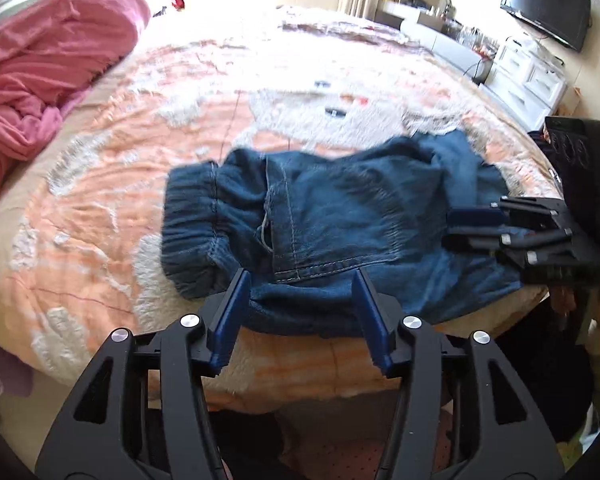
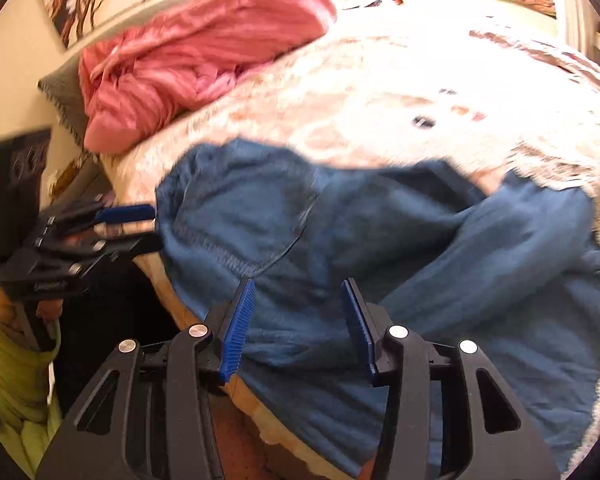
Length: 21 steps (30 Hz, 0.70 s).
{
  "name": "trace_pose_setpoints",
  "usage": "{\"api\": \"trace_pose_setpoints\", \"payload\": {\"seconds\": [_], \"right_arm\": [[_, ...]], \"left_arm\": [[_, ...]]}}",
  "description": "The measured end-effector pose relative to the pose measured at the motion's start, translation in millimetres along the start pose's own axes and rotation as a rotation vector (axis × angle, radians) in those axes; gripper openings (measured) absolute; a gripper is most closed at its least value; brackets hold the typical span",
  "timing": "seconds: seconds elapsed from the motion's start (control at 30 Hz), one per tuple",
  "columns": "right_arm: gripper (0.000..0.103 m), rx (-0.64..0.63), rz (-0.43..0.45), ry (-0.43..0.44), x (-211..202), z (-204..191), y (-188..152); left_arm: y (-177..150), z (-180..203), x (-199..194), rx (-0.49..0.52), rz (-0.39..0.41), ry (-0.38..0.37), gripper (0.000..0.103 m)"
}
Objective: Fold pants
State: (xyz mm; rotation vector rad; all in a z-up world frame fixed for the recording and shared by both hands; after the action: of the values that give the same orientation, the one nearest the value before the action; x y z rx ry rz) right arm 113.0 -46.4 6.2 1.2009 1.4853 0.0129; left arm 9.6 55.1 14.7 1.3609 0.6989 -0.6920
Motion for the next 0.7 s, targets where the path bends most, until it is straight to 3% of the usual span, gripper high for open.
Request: {"api": "trace_pose_setpoints", "payload": {"seconds": [0.13, 0.23, 0.4, 0.7], "right_arm": [[0.052, 0.031, 0.063, -0.074, -24, 20, 6], [0.052, 0.042, 0.095, -0.16, -35, 39, 13], [0.057, 0.142, 0.154, -0.19, -53, 76, 19], [0.057, 0.2, 0.199, -0.278, -77, 117, 21]], "left_arm": [[9, 17, -19, 0.034, 0.052, -0.001, 0.052], [18, 35, -22, 0.074, 0.068, -0.047, 0.054], [32, 77, 0, 0.146, 0.029, -0.126, 0.054], [46, 140, 60, 0.22, -0.088, -0.265, 0.054]]}}
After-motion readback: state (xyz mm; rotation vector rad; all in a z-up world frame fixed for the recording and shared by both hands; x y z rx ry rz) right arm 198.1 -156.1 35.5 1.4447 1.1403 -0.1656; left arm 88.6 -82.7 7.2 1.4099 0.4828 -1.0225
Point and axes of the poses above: each gripper's, at about its wrist camera, not at the fingertips, and x roughly the way its jaws point, z to its right, y to its top, the point moved 5 cm from there along x, roughly the way its jaws point, and after that the axes turned 2 degrees about y, right-handed, at the moved point
